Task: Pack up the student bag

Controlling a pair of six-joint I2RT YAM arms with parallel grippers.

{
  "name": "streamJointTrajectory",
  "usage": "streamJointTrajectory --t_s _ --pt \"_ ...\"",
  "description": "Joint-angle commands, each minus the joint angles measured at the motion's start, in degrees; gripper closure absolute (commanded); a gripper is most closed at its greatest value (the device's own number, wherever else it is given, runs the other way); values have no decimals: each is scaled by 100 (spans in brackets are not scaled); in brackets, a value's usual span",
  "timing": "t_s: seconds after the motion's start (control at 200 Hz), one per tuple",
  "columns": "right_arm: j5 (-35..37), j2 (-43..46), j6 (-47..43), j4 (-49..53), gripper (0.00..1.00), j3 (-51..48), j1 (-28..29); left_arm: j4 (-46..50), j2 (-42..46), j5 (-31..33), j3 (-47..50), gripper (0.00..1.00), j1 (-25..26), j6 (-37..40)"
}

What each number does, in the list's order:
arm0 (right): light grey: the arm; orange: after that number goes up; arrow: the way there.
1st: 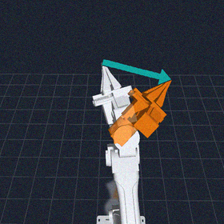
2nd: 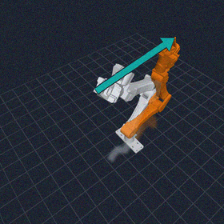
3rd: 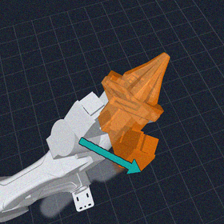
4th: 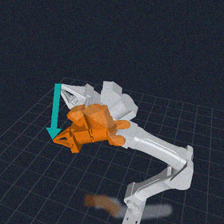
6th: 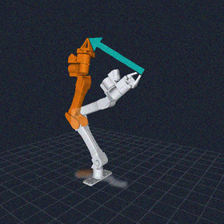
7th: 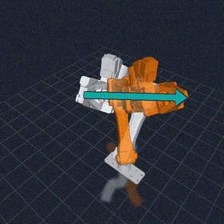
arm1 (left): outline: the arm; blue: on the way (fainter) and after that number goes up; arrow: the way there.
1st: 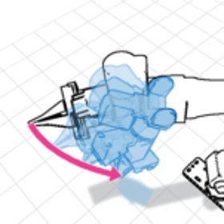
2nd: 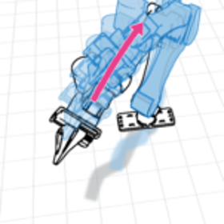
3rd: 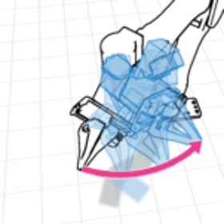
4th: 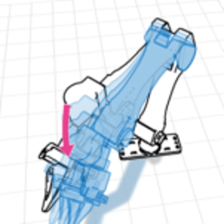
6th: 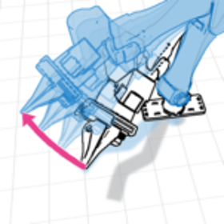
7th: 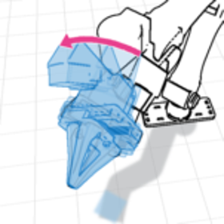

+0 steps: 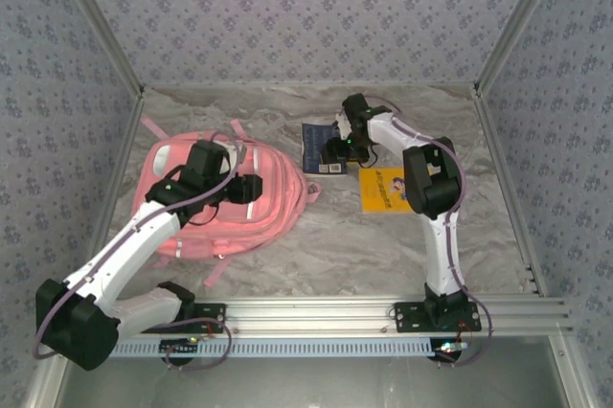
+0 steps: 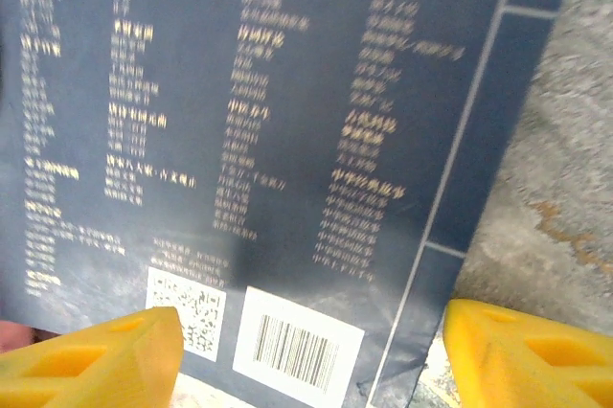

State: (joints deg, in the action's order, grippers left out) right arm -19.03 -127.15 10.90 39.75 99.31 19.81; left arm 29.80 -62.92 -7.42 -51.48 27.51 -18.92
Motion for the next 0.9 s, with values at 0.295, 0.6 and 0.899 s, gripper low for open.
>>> streamJointTrajectory --t_s 0.295,0.6,0.899 --pt "-1942 -726 1590 -1123 28 691 -976 308 -1245 187 -1191 41 40 -497" --pt "-2090 -902 1817 -1279 29 667 -911 944 -3800 -31 -4059 40 18 -736" --pt "-2063 -448 2343 -2248 30 -437 -751 1678 -6512 -238 -6504 34 12 -1117"
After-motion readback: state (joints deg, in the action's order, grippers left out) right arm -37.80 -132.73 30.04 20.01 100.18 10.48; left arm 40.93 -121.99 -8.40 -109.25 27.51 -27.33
